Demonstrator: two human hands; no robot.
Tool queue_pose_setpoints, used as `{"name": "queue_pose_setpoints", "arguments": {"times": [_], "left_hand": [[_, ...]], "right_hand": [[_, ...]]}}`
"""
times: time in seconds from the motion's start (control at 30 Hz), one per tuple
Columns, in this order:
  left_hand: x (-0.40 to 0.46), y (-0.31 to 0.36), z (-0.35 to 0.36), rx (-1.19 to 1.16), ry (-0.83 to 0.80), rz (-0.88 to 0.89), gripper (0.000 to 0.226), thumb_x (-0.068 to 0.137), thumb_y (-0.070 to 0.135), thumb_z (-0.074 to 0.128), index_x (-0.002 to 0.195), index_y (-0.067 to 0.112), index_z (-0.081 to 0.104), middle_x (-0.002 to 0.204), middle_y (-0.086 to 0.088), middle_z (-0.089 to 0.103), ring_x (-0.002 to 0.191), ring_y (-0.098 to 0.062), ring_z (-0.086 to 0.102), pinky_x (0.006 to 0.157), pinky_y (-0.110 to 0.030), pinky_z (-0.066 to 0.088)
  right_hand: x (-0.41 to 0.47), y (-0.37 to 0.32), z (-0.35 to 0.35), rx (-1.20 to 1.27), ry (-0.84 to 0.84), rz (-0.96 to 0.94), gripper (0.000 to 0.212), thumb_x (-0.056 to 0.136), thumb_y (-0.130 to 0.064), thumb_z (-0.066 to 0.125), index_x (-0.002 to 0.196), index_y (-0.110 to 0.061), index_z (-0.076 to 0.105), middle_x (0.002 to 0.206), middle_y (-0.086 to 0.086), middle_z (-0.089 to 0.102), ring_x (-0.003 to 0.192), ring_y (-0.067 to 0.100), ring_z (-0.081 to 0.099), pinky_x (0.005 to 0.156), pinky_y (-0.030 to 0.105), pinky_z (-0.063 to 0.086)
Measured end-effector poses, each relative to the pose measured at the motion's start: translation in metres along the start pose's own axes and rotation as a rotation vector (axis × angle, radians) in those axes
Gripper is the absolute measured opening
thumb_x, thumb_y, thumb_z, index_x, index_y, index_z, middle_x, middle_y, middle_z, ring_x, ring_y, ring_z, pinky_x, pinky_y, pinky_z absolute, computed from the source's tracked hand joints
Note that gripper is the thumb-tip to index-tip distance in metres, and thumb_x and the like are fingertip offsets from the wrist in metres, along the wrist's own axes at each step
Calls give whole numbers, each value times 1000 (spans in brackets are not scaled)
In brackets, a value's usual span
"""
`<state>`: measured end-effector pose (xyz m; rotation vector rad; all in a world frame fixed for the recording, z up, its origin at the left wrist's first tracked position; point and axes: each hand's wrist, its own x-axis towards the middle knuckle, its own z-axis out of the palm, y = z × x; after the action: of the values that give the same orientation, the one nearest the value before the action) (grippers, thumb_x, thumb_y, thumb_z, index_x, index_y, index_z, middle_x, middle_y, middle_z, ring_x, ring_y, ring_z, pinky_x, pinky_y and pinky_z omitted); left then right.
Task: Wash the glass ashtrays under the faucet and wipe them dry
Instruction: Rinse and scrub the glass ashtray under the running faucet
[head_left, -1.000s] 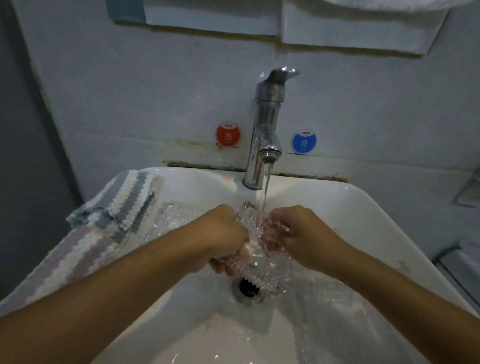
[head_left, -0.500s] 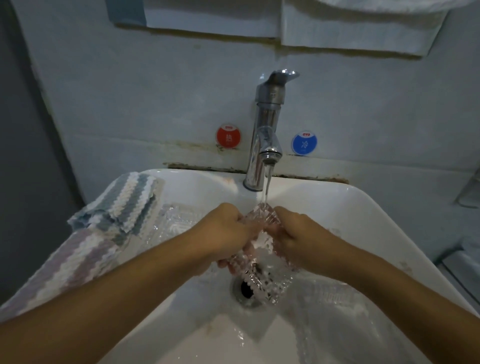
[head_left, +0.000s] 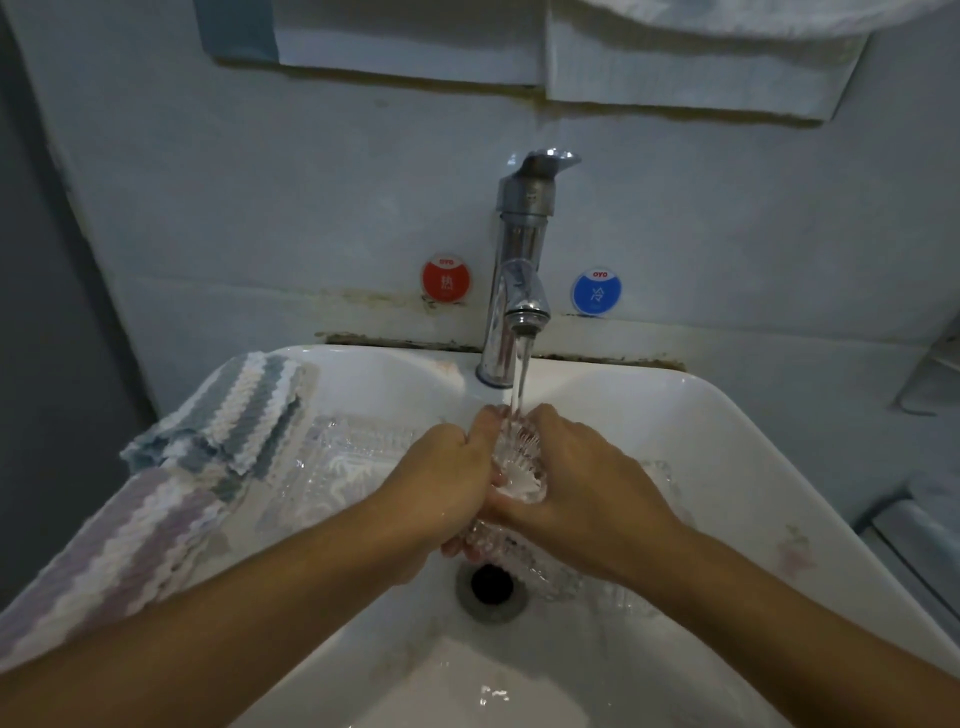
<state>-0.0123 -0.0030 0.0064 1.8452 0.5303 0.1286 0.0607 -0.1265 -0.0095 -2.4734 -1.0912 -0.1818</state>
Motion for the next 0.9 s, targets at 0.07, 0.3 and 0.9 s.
{"name": "queue_pose_setpoints", "arguments": {"times": [0.07, 0.3, 0.9], "left_hand": [[2, -4, 3, -10, 8, 24, 65, 102, 58, 31, 89, 4, 65, 69, -11, 62, 48, -21, 55, 38, -21, 35], [0, -8, 12, -37, 3, 74, 63, 100, 57, 33, 91, 5, 67, 62, -6, 63, 43, -16, 56, 37, -23, 39], [7, -7, 5, -124, 152, 45, 61, 104, 52, 29, 92, 4, 64, 64, -10, 66, 43, -14, 60, 38, -20, 40]], "right_hand": [[1, 1, 1, -1, -2, 13, 68, 75, -78, 58, 122, -31, 46, 106, -12, 61, 89, 9, 58, 78, 33, 55], [8, 9, -4, 30, 65, 24, 38, 93, -53, 57, 117, -22, 58, 101, -2, 69, 86, 16, 62, 77, 38, 55], [10, 13, -16, 219, -180, 112, 82, 70, -50, 85, 137, -31, 41, 125, -8, 48, 108, 9, 51, 91, 26, 51]]}}
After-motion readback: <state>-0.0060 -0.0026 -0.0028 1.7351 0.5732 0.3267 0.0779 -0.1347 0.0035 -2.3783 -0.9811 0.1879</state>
